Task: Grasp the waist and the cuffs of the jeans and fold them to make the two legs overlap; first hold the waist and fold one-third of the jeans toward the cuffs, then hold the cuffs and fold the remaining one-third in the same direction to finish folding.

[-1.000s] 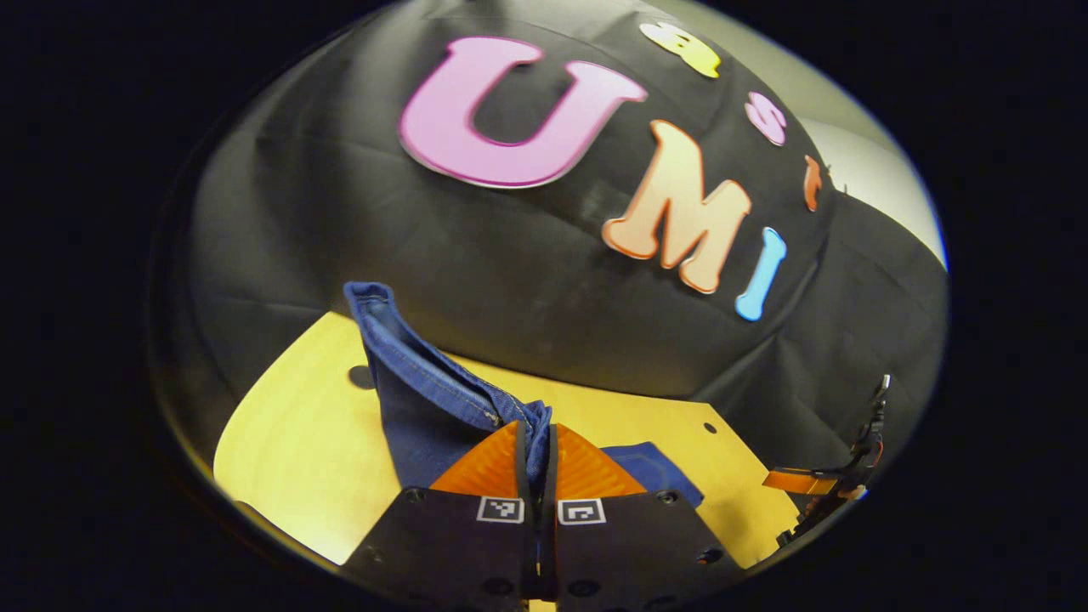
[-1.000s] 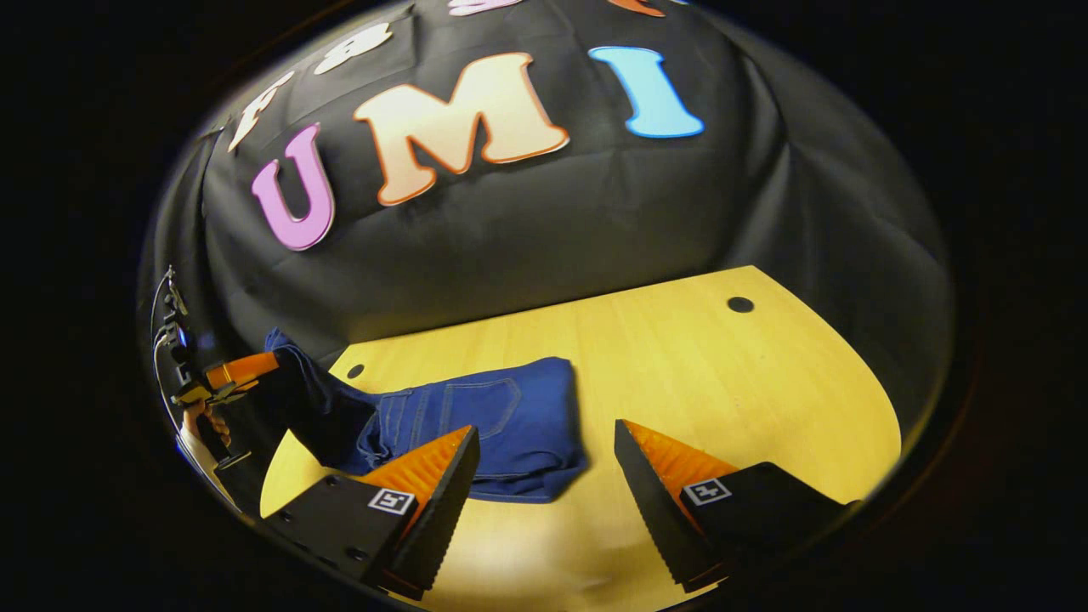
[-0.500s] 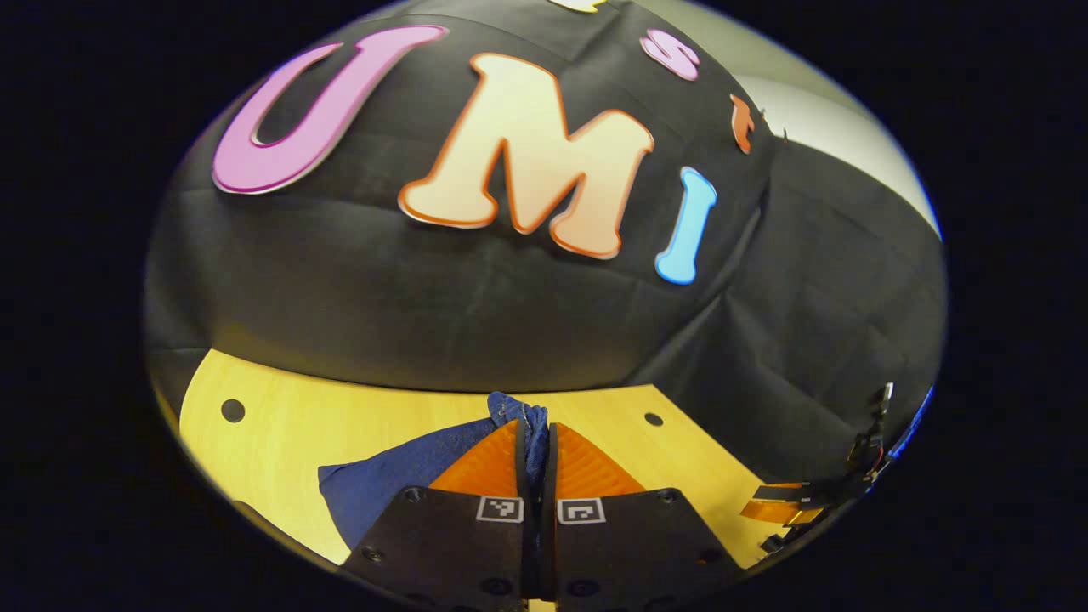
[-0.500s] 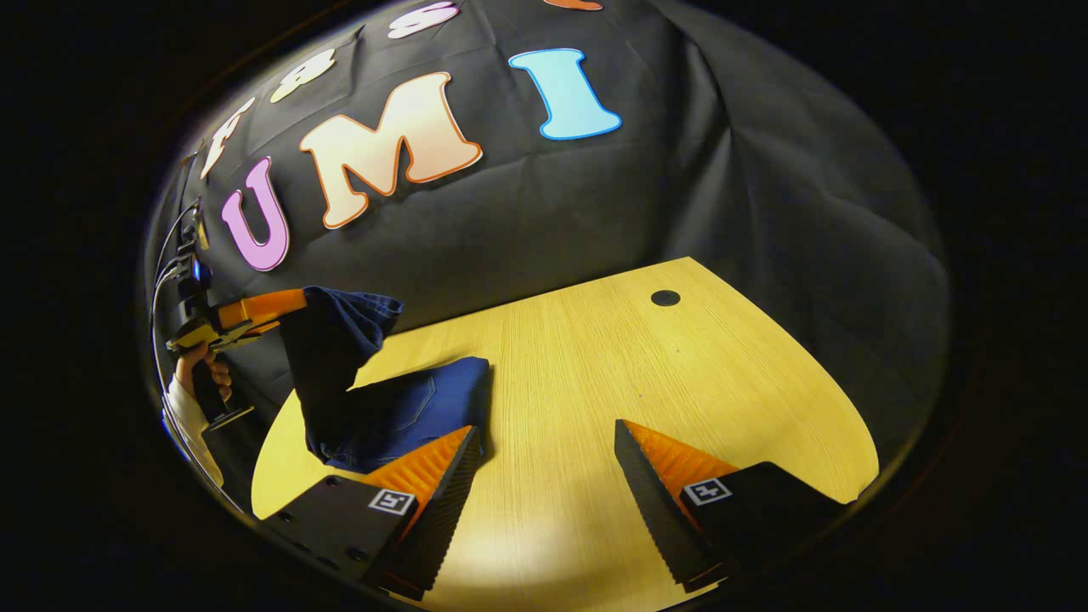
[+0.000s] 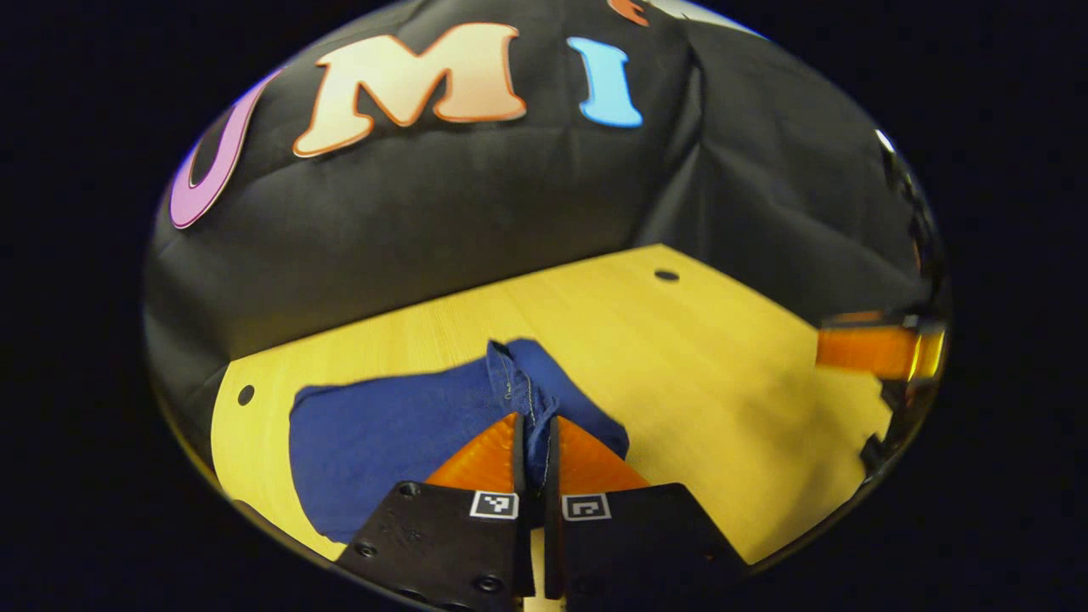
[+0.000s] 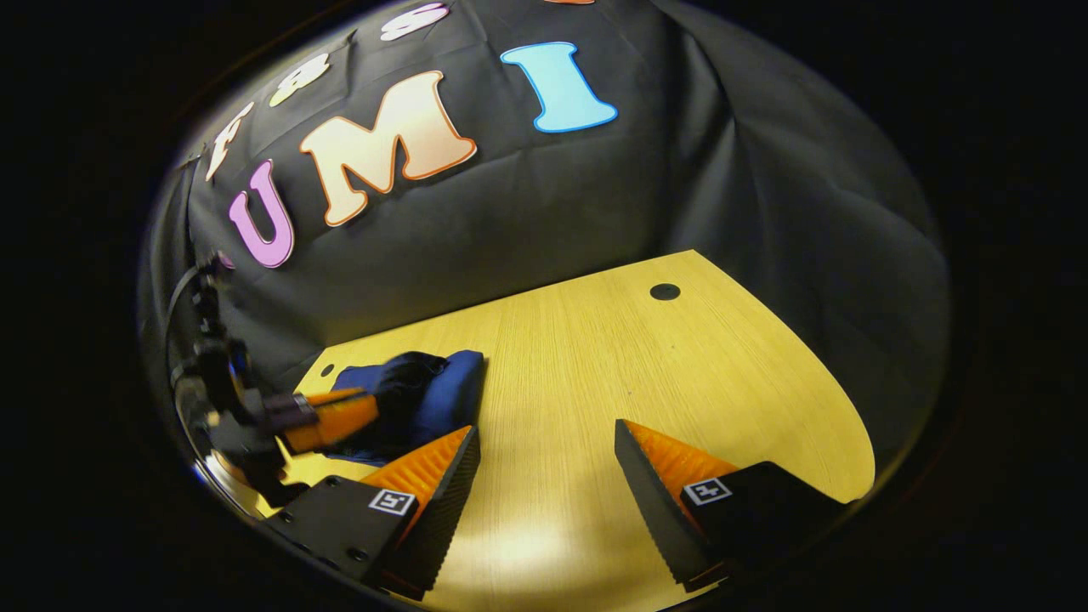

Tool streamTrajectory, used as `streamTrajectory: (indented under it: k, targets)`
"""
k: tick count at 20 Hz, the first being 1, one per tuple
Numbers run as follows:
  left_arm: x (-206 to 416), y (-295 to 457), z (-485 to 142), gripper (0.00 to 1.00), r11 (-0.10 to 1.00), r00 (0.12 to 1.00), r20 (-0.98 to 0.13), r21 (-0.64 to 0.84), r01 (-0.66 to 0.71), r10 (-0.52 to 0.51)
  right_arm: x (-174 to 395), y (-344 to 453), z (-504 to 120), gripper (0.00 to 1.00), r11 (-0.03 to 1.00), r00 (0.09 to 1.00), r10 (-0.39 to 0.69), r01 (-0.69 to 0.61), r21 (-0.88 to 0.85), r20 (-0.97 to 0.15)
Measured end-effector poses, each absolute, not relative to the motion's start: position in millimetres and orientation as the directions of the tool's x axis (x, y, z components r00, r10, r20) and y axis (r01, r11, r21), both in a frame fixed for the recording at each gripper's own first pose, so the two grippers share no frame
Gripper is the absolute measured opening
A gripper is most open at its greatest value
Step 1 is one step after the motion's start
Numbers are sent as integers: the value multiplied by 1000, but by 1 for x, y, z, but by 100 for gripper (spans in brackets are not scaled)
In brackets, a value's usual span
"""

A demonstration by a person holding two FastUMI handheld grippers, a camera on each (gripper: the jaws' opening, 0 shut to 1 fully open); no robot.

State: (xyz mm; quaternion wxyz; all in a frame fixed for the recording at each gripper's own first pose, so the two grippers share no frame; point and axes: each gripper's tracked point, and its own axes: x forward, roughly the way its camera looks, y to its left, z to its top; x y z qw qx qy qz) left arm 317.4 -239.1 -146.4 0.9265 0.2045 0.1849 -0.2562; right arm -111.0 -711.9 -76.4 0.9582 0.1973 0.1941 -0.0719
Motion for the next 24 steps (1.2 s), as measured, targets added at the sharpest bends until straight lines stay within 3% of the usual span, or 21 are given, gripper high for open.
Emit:
streamTrajectory:
  k: [2,6,7,10,11,12,17,24]
  targets:
    - [305,-254,-171,17,774,777,-476,266,574,-413,-113,-707,-79,98,921,913,-45,195,336,-405]
    - [280,-263,-156,70,803,792,-416,205,560,-446,-122,-691,-77,98,940,916,-14,148,306,-400]
    - [275,-261,-145,80,827,807,-386,167,537,-447,-123,-685,-74,98,943,920,-1,131,305,-393]
    - [253,-222,-103,89,905,886,-285,115,410,-366,-128,-661,-64,98,950,933,42,74,304,-358]
    - [246,-204,-92,96,924,910,-259,117,363,-325,-129,-651,-59,94,950,937,61,50,307,-343]
    - [237,-185,-83,91,939,926,-242,117,323,-288,-132,-642,-57,94,951,939,82,26,308,-334]
    - [202,-135,-61,89,978,971,-185,114,174,-151,-143,-612,-49,98,952,937,148,-49,302,-315]
    - [187,-129,-81,89,991,967,-216,-37,132,-137,-160,-598,-43,98,956,939,182,-100,277,-292]
